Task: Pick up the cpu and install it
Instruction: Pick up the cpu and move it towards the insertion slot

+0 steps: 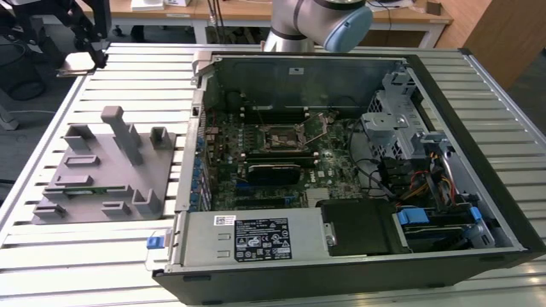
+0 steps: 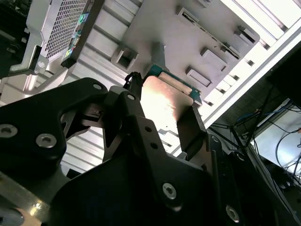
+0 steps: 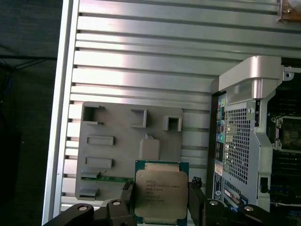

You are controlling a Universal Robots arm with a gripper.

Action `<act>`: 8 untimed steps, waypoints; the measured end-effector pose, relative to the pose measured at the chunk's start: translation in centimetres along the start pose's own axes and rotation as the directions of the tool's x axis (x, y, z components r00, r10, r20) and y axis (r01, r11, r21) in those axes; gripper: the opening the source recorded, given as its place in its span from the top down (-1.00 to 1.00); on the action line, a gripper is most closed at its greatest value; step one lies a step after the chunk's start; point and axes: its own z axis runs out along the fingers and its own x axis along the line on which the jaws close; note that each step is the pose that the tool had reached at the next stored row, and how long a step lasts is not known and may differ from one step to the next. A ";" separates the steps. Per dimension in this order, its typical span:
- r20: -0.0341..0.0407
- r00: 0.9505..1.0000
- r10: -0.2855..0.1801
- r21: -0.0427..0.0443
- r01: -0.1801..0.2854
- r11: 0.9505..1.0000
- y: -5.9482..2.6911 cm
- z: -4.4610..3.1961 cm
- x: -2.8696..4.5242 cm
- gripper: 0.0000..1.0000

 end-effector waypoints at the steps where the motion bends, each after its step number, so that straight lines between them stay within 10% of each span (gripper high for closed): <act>1: 0.000 1.000 0.000 0.000 0.000 1.000 -0.01 0.00 -0.12 -0.09; 8: 0.000 1.000 0.000 0.000 0.000 1.000 -0.07 0.05 -1.17 -0.09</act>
